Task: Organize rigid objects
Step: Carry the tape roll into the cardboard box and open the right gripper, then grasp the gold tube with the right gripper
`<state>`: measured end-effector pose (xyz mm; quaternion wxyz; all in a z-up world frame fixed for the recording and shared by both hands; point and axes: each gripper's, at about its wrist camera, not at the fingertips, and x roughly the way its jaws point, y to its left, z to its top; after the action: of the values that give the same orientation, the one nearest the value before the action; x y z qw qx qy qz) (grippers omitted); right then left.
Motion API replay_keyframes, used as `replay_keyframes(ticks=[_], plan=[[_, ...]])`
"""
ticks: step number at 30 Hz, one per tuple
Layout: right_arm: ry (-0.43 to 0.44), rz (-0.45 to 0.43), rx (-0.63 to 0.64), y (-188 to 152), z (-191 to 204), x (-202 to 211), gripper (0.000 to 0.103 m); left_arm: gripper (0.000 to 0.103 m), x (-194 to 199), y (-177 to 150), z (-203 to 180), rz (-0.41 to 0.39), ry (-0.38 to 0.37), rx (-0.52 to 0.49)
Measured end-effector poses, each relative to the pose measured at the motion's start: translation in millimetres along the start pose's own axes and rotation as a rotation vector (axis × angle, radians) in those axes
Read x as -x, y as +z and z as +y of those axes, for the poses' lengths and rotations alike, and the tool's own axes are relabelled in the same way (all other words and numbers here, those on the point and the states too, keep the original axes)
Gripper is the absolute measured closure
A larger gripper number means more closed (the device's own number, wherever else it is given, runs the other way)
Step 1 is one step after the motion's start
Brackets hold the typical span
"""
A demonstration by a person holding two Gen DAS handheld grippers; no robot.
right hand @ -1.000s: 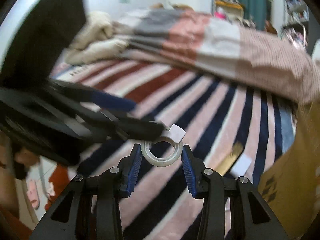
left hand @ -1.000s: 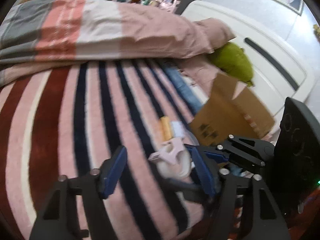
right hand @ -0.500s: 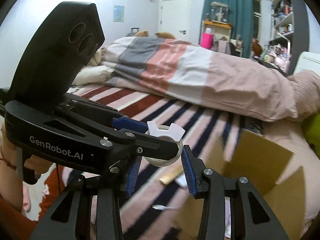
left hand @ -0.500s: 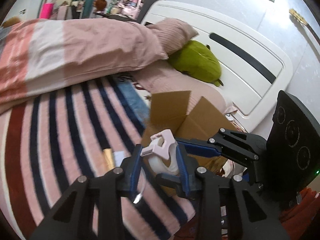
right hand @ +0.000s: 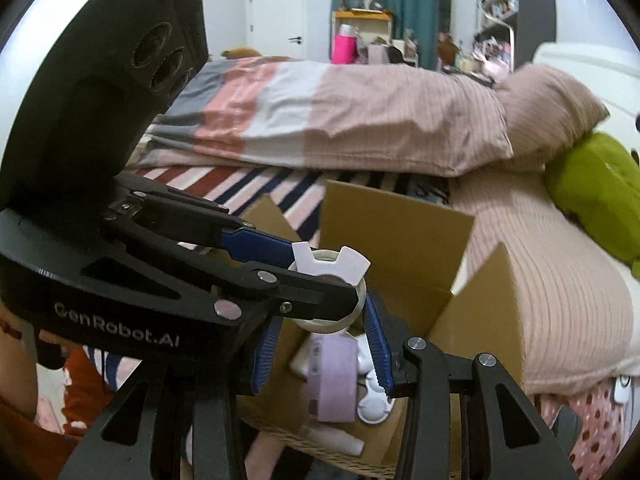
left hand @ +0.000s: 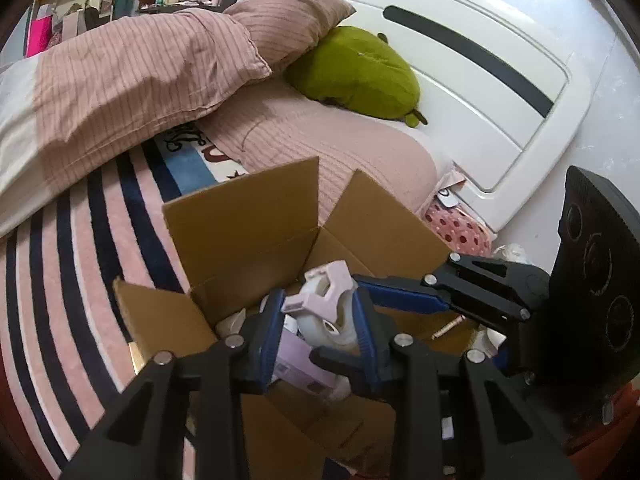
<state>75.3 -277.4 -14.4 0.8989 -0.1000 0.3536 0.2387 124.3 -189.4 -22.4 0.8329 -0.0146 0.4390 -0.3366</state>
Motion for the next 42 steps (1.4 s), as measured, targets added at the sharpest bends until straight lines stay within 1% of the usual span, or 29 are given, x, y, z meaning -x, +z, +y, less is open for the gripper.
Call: replay_keyframes(ticks=[2,3,5,7,9,11,13,16,17,21,24,27,30,32,35,37,39,41,42], plan=[[0.02,0.008,-0.03,-2.5,-4.9,-1.3,0.061,0.054,-1.7,0.4,0.5,0.001,0.012,0.0],[0.023,0.015,-0.039,-3.4,-7.1,-1.7,0.059,0.051,-1.7,0.3,0.6,-0.002,0.02,-0.003],[0.006,0.014,-0.042,-5.6,-8.4,0.4,0.047,0.044,-0.9,-0.3,1.2,-0.005,0.037,-0.006],[0.0,0.012,-0.041,-6.5,-9.4,2.2,0.045,0.04,2.4,-1.0,2.2,-0.012,0.049,-0.003],[0.011,0.019,-0.046,-7.0,-8.7,3.8,0.043,0.038,7.7,-2.2,2.8,-0.024,0.058,-0.003],[0.024,0.021,-0.045,-6.8,-6.5,5.2,0.035,0.037,12.6,-3.9,3.2,-0.034,0.063,-0.002],[0.032,0.02,-0.033,-6.6,-2.2,7.9,0.03,0.037,20.1,-6.9,4.4,-0.045,0.066,-0.001],[0.034,0.014,-0.018,-6.0,5.5,13.4,0.018,0.036,31.6,-11.8,7.5,-0.065,0.077,0.005],[0.044,0.011,-0.02,-5.5,6.9,15.0,0.017,0.036,35.3,-13.3,8.6,-0.071,0.083,0.006],[0.055,0.001,-0.033,-1.0,13.8,20.9,0.016,0.036,57.7,-23.7,16.9,-0.108,0.093,0.02],[0.055,-0.006,-0.022,6.8,26.2,24.1,0.016,0.036,75.4,-31.7,25.1,-0.14,0.101,0.035],[0.07,-0.011,-0.004,15.3,41.0,23.9,0.016,0.032,98.9,-44.4,40.9,-0.182,0.125,0.06],[0.097,-0.026,0.034,26.3,63.9,21.1,0.016,0.032,119.9,-59.4,60.3,-0.215,0.159,0.096],[0.133,-0.043,0.065,32.5,87.2,18.0,0.016,0.032,130.8,-69.9,73.2,-0.233,0.19,0.119],[0.194,-0.058,0.104,36.2,118.5,11.6,0.016,0.032,149.1,-94.1,99.7,-0.259,0.242,0.17],[0.228,-0.045,0.141,35.2,143.6,0.1,0.016,0.032,156.0,-108.5,115.1,-0.271,0.256,0.203],[0.268,-0.001,0.163,29.3,166.3,-17.6,0.018,0.032,160.2,-123.4,130.2,-0.276,0.268,0.239],[0.289,0.037,0.165,20.6,179.9,-34.4,0.025,0.032,162.1,-138.9,143.5,-0.271,0.294,0.267],[0.293,0.06,0.156,15.0,185.3,-44.0,0.025,0.032,162.5,-146.3,148.7,-0.266,0.307,0.278]])
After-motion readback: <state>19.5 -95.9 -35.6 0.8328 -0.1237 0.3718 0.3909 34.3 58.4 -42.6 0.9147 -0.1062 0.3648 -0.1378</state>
